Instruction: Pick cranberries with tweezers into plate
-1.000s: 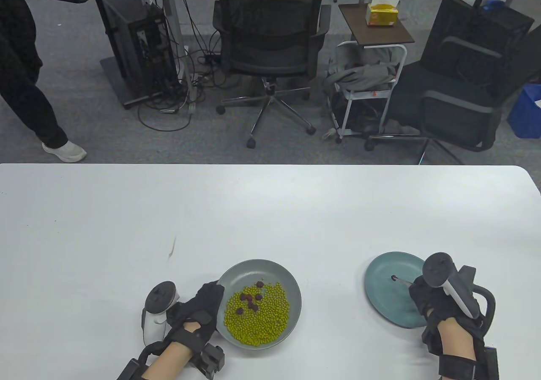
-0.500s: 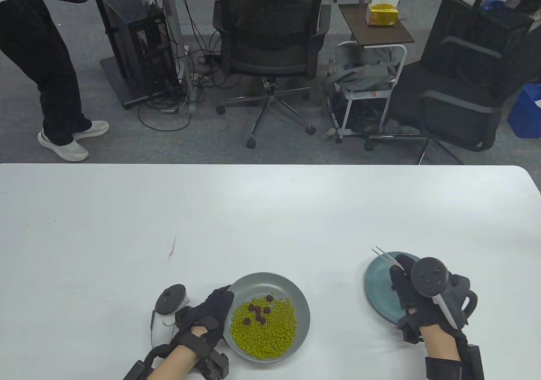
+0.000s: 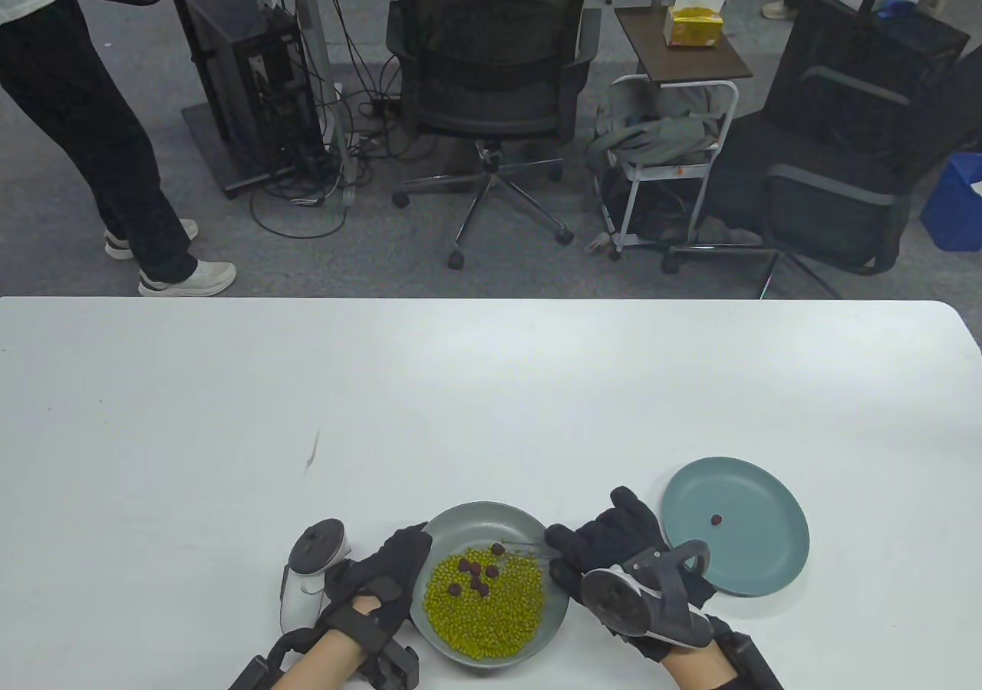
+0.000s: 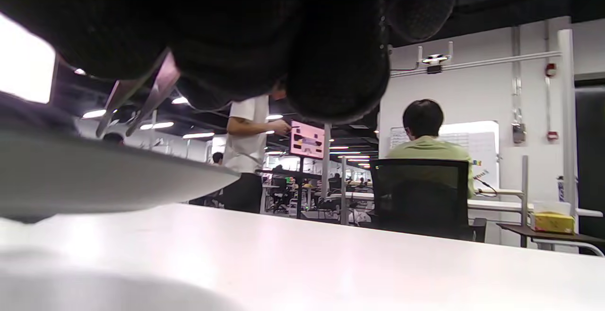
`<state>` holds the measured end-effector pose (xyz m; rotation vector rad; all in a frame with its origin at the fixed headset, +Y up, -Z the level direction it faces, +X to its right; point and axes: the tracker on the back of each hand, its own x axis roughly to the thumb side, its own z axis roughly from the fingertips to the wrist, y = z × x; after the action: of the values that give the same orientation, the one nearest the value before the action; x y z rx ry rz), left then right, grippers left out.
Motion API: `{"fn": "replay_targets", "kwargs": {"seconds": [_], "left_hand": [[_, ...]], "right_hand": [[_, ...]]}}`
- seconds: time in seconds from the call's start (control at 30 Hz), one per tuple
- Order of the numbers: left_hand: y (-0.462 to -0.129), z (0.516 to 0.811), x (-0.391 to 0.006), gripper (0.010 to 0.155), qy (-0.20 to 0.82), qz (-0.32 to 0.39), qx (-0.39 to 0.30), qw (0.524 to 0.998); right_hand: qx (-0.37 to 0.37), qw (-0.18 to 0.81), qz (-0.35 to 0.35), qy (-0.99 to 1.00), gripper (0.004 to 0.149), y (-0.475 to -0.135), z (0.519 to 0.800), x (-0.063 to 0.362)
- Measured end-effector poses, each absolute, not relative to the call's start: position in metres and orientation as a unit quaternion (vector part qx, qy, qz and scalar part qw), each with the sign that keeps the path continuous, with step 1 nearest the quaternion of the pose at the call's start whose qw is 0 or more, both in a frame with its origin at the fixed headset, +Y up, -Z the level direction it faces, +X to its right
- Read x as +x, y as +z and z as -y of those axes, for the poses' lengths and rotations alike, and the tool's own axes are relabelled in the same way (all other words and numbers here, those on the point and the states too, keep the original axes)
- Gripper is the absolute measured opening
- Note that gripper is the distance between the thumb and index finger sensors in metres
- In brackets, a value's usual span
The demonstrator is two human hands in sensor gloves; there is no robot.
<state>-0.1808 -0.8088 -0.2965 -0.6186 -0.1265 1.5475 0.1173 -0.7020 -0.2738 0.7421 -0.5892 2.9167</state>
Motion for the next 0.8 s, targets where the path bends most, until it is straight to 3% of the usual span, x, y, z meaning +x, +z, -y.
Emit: {"fn": "replay_targets", "kwargs": {"seconds": [0.8], "left_hand": [[-0.2921,0.8047,-0.1753,0.059,0.686,0.066,-0.274,0.671]], "right_hand": [[0.245,0.032,0.190,0.950,0.046,-0.2750,0.7077,0.1154]]}}
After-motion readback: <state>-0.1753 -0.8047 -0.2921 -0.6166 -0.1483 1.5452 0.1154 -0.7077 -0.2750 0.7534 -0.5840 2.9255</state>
